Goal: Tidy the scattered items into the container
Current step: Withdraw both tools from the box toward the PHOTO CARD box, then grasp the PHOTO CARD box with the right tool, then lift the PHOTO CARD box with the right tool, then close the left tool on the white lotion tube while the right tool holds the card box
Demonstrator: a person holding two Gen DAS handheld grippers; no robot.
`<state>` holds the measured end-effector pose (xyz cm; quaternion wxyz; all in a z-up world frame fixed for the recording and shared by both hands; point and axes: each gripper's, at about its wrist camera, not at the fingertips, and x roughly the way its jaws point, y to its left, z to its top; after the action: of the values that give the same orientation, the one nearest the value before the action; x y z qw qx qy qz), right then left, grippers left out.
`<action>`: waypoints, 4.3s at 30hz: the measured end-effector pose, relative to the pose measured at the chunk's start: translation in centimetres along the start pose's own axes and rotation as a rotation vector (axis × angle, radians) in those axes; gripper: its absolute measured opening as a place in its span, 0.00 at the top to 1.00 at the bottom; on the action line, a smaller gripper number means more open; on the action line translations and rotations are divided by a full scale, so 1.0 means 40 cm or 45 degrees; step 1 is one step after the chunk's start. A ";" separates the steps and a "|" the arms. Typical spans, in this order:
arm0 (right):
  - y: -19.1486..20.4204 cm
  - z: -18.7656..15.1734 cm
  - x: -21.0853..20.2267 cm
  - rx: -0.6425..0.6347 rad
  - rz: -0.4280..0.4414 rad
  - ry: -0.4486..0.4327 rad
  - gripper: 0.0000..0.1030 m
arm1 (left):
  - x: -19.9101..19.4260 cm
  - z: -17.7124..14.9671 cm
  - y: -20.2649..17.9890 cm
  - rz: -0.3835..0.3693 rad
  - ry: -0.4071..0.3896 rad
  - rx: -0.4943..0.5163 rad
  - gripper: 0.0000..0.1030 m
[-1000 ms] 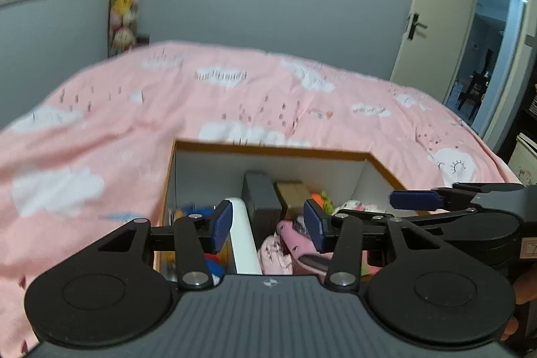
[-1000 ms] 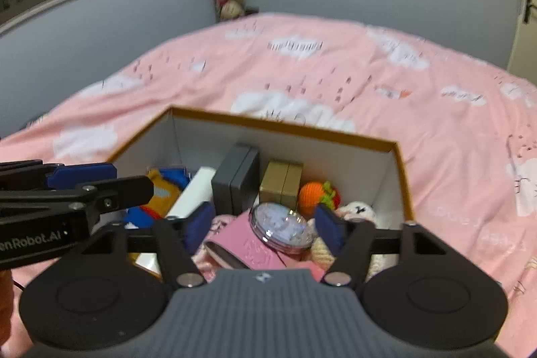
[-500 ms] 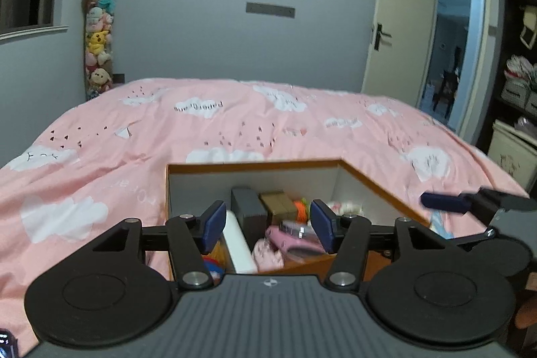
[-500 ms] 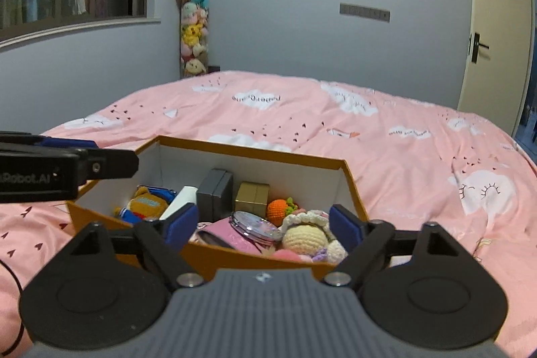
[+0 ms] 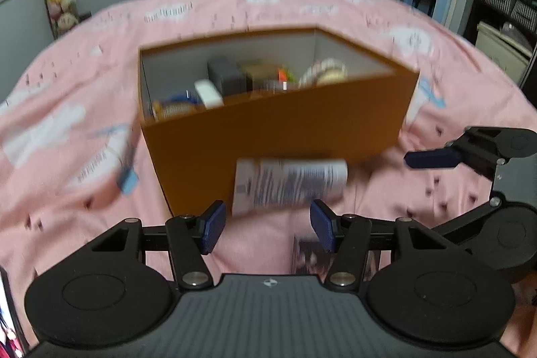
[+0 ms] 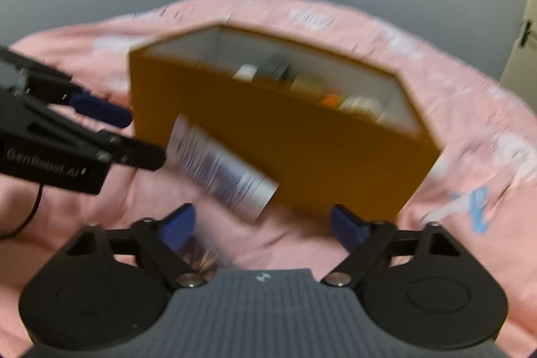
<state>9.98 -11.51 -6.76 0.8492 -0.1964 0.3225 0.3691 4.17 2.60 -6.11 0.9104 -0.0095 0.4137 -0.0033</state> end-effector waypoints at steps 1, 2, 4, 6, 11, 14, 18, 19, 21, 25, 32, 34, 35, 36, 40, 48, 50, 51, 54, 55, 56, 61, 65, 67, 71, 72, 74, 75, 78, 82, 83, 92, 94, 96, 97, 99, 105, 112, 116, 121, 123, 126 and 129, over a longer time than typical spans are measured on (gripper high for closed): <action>0.008 -0.011 0.008 0.003 0.020 0.031 0.25 | 0.007 -0.007 -0.001 0.001 0.029 0.001 0.37; 0.014 -0.019 0.022 0.000 0.037 0.065 0.29 | 0.015 -0.014 -0.002 0.001 0.053 0.005 0.37; 0.024 -0.035 0.039 -0.023 0.054 0.116 0.34 | 0.023 -0.029 -0.005 -0.001 0.082 0.016 0.37; 0.034 -0.047 0.062 -0.039 0.068 0.167 0.39 | 0.033 -0.043 -0.007 -0.005 0.119 0.030 0.37; 0.043 -0.079 0.104 -0.011 0.108 0.286 0.46 | 0.056 -0.066 -0.009 -0.031 0.210 0.020 0.37; 0.041 -0.088 0.109 0.009 0.133 0.299 0.44 | 0.065 -0.072 -0.011 -0.028 0.238 0.025 0.37; 0.025 -0.095 0.139 0.077 0.193 0.340 0.36 | 0.066 -0.072 -0.012 -0.031 0.248 0.030 0.37; 0.022 -0.097 0.147 0.091 0.205 0.344 0.34 | 0.065 -0.073 -0.013 -0.031 0.249 0.032 0.37; 0.018 -0.098 0.159 0.111 0.224 0.349 0.32 | 0.066 -0.073 -0.013 -0.032 0.250 0.034 0.37; 0.029 -0.098 0.165 0.094 0.229 0.347 0.36 | 0.065 -0.073 -0.008 -0.037 0.248 0.022 0.37; 0.020 -0.082 0.108 0.063 0.239 0.308 0.59 | 0.065 -0.076 0.012 -0.050 0.254 -0.025 0.37; 0.016 -0.072 0.096 0.041 0.267 0.307 0.63 | 0.064 -0.076 0.012 -0.057 0.254 -0.021 0.37; 0.019 -0.069 0.088 0.019 0.283 0.308 0.65 | 0.063 -0.077 0.011 -0.062 0.253 -0.016 0.37; 0.025 -0.067 0.081 -0.016 0.298 0.311 0.66 | 0.062 -0.076 0.008 -0.067 0.252 -0.008 0.37; 0.052 -0.061 0.064 -0.187 0.350 0.330 0.68 | 0.061 -0.079 -0.001 -0.082 0.256 0.020 0.37; 0.113 -0.060 0.074 -0.658 0.327 0.387 0.68 | 0.076 -0.087 -0.003 -0.092 0.292 0.021 0.38; 0.112 -0.058 0.083 -0.750 0.346 0.388 0.66 | 0.073 -0.088 -0.003 -0.092 0.288 0.023 0.38; 0.112 -0.055 0.089 -0.778 0.355 0.397 0.66 | 0.072 -0.088 -0.003 -0.092 0.287 0.023 0.38; 0.119 -0.044 0.099 -0.845 0.377 0.407 0.64 | 0.072 -0.088 -0.003 -0.087 0.288 0.019 0.38; 0.124 -0.040 0.104 -0.860 0.386 0.414 0.64 | 0.070 -0.088 -0.002 -0.088 0.286 0.018 0.38; 0.130 -0.037 0.108 -0.867 0.394 0.418 0.64 | 0.069 -0.087 -0.002 -0.088 0.283 0.019 0.38; 0.162 -0.029 0.127 -0.884 0.416 0.411 0.65 | 0.061 -0.087 0.003 -0.084 0.272 0.020 0.38; 0.164 -0.026 0.135 -0.831 0.419 0.401 0.67 | 0.059 -0.088 0.006 -0.083 0.275 0.021 0.38; 0.161 -0.031 0.129 -0.818 0.409 0.389 0.68 | 0.057 -0.086 0.005 -0.092 0.272 0.026 0.38; 0.143 -0.034 0.101 -0.779 0.382 0.363 0.74 | 0.050 -0.081 0.000 -0.101 0.255 0.051 0.38; 0.137 -0.034 0.091 -0.769 0.373 0.355 0.75 | 0.048 -0.081 -0.002 -0.100 0.246 0.059 0.38; 0.124 -0.033 0.069 -0.761 0.350 0.330 0.76 | 0.043 -0.077 -0.003 -0.100 0.232 0.072 0.38; 0.117 -0.032 0.060 -0.755 0.338 0.318 0.76 | 0.039 -0.074 -0.003 -0.102 0.223 0.081 0.38; 0.088 -0.022 0.031 -0.708 0.303 0.282 0.76 | 0.026 -0.065 -0.005 -0.105 0.185 0.127 0.38; 0.037 -0.004 0.004 -0.628 0.228 0.237 0.75 | 0.015 -0.059 -0.005 -0.079 0.123 0.236 0.38; 0.019 0.002 0.002 -0.599 0.196 0.232 0.75 | 0.016 -0.056 -0.012 -0.069 0.108 0.274 0.38; -0.061 0.039 0.010 -0.425 0.156 0.244 0.75 | 0.027 -0.026 -0.080 0.125 -0.055 0.740 0.38; -0.056 0.036 0.002 -0.438 0.138 0.246 0.75 | 0.028 -0.031 -0.101 0.151 -0.074 0.869 0.38; -0.058 0.034 0.008 -0.449 0.124 0.257 0.75 | 0.040 -0.038 -0.117 0.171 -0.087 0.995 0.38; -0.067 0.029 0.000 -0.447 0.124 0.263 0.75 | 0.047 -0.041 -0.125 0.178 -0.089 1.042 0.38; -0.071 0.021 0.010 -0.438 0.124 0.277 0.75 | 0.063 -0.045 -0.139 0.190 -0.082 1.110 0.38; -0.080 -0.001 0.040 -0.370 0.126 0.297 0.75 | 0.121 -0.059 -0.154 0.215 -0.049 1.264 0.37; -0.078 -0.014 0.050 -0.329 0.128 0.277 0.75 | 0.181 -0.115 -0.186 0.273 -0.057 1.475 0.37; -0.082 -0.019 0.050 -0.312 0.134 0.270 0.75 | 0.211 -0.126 -0.193 0.261 -0.013 1.445 0.38; -0.088 -0.021 0.048 -0.295 0.139 0.267 0.75 | 0.213 -0.100 -0.179 0.150 0.077 1.271 0.62; -0.088 -0.021 0.047 -0.289 0.138 0.265 0.75 | 0.210 -0.096 -0.173 0.126 0.092 1.237 0.68; -0.090 -0.021 0.047 -0.279 0.134 0.260 0.75 | 0.200 -0.098 -0.170 0.118 0.071 1.200 0.74; -0.097 -0.024 0.048 -0.239 0.133 0.258 0.74 | 0.195 -0.113 -0.183 0.163 0.022 1.245 0.76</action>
<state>13.52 -13.63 -8.40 0.7698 -0.2942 0.3804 0.4196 5.90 -4.89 -14.82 0.8031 0.4445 0.3709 -0.1411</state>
